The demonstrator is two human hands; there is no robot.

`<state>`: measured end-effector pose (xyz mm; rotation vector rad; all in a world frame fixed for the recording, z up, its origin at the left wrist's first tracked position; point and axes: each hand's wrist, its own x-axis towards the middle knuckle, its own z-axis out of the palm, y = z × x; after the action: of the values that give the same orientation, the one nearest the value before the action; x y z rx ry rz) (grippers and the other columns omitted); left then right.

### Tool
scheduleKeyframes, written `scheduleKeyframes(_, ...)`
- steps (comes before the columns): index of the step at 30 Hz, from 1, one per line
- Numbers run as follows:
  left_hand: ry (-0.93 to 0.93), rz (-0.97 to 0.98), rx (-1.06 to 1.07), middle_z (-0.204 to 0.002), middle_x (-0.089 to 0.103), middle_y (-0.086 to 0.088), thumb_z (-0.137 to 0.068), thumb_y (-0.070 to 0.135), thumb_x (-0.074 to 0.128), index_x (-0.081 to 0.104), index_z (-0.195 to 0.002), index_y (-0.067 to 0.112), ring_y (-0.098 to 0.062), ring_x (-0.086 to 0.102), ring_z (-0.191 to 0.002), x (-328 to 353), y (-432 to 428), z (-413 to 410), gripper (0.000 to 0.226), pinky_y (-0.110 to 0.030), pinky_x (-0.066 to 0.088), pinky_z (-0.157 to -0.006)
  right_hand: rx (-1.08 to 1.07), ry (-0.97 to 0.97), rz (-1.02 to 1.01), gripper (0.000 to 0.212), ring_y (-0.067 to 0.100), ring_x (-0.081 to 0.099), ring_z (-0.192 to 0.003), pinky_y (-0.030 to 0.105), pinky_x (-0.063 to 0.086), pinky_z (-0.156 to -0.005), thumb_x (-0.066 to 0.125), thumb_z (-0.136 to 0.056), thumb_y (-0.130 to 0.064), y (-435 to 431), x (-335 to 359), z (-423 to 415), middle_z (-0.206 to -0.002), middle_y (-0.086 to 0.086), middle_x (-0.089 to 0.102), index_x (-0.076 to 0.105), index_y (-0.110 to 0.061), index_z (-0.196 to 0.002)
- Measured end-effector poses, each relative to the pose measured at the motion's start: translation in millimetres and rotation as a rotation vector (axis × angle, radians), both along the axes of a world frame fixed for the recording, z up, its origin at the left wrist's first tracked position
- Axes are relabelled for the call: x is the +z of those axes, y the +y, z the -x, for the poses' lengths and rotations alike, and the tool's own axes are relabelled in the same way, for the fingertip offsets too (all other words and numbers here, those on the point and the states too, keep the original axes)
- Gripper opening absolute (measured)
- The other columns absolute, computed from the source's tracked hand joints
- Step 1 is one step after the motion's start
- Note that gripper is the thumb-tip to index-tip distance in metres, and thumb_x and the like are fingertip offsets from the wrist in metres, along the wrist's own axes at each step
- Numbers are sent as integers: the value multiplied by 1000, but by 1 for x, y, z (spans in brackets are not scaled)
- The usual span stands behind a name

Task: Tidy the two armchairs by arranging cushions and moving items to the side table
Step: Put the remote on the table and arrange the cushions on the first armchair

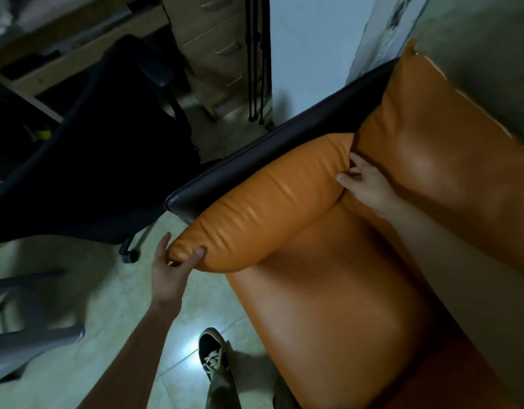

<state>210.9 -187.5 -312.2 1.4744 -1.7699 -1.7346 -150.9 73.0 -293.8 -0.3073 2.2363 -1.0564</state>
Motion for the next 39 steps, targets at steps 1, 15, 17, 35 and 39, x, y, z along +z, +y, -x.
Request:
scheduleKeyframes(1,20,1,31,-121,68,8,-63,40,93,41,-150,29,-3,68,-107,-4,1,-5,101,-20,53,-86,-18,28,20,71,20,47,-135,31,37,-106,63,-96,-44,-2,-4,3,-151,4,46,29,-28,-157)
scheduleKeyframes(15,155,43,-61,-114,73,-9,-78,42,79,69,-117,7,-25,69,-111,-24,5,-7,53,-42,56,-92,-209,80,260,45,4,58,-120,38,44,-112,51,-97,-56,-38,-44,10,-128,-16,61,52,-39,-139)
scheduleKeyframes(17,173,62,-32,-114,73,-9,-80,43,78,69,-117,10,-25,69,-111,-18,-2,-16,51,-40,58,-88,-194,116,272,33,1,61,-114,34,47,-107,50,-98,-55,-46,-31,7,-122,-18,64,57,-43,-128)
scheduleKeyframes(35,67,-146,-66,-118,72,12,-74,62,77,65,-112,48,-10,70,-105,-18,-52,2,43,-30,61,-67,-195,440,-175,42,18,53,-63,31,41,-71,46,-100,-34,-67,-10,14,-67,0,54,46,-15,-63)
scheduleKeyframes(39,1,-165,-63,-121,70,5,-80,58,74,58,-130,31,-19,68,-109,-24,-47,20,59,-31,61,-64,-169,361,-256,43,28,59,-80,37,47,-85,45,-102,-36,-65,-25,18,-76,5,59,48,-16,-65)
